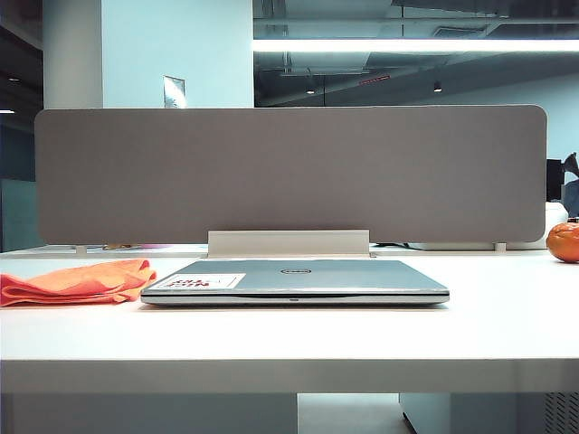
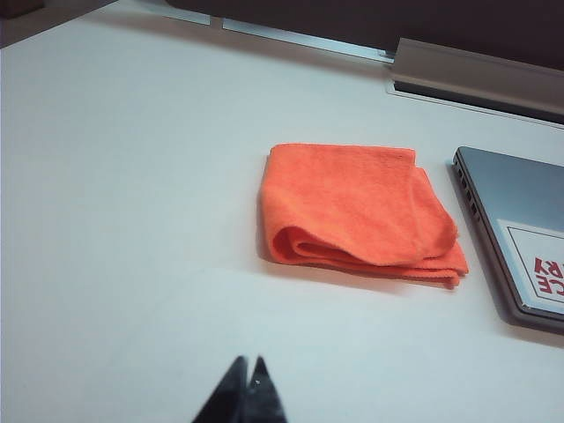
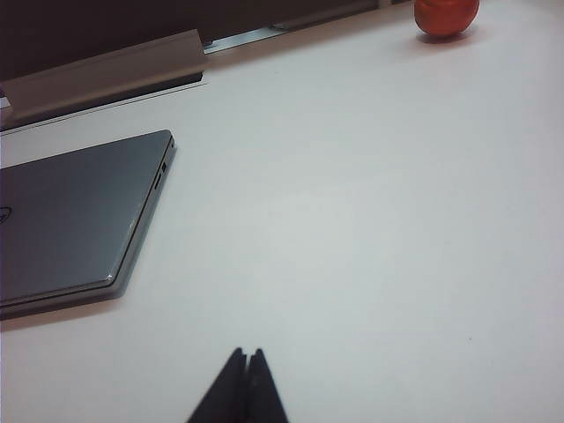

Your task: Pick up the orange rag and put it over the laptop.

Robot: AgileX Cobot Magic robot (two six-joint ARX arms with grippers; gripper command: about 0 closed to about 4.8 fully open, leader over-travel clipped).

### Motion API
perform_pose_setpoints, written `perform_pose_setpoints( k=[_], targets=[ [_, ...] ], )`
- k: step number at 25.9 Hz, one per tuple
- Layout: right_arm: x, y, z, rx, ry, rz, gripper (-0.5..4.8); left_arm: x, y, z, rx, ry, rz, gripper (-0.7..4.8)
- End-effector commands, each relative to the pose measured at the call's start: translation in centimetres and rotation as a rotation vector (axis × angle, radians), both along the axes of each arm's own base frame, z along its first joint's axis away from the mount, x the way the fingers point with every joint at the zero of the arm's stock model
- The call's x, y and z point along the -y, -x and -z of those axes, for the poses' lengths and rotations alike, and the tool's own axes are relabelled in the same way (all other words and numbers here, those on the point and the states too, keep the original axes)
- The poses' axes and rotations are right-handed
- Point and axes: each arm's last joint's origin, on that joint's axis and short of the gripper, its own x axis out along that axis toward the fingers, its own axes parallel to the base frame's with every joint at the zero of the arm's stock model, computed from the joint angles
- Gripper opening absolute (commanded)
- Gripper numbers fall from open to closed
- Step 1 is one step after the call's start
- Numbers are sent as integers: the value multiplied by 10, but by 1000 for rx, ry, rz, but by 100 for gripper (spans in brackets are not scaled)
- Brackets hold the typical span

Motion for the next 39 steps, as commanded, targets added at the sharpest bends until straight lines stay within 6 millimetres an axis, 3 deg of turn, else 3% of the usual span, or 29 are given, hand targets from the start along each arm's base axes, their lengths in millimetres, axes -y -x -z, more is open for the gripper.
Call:
perform_pose_setpoints(
  k=[1,22,29,39],
  targets=[
    [0,0,1,9,3,-3,-5,0,0,1,-11,1,7,-5],
    [0,-1,-1,23,30,-10,-5,0,0,1,-11,1,7,-6],
    [-4,0,-2,26,97,-154,-5,0,0,1,-16,-29,12,-6],
    [-13,2,-4,24,-157,-418,-5,0,0,1,-18,-47,16,-6]
  ],
)
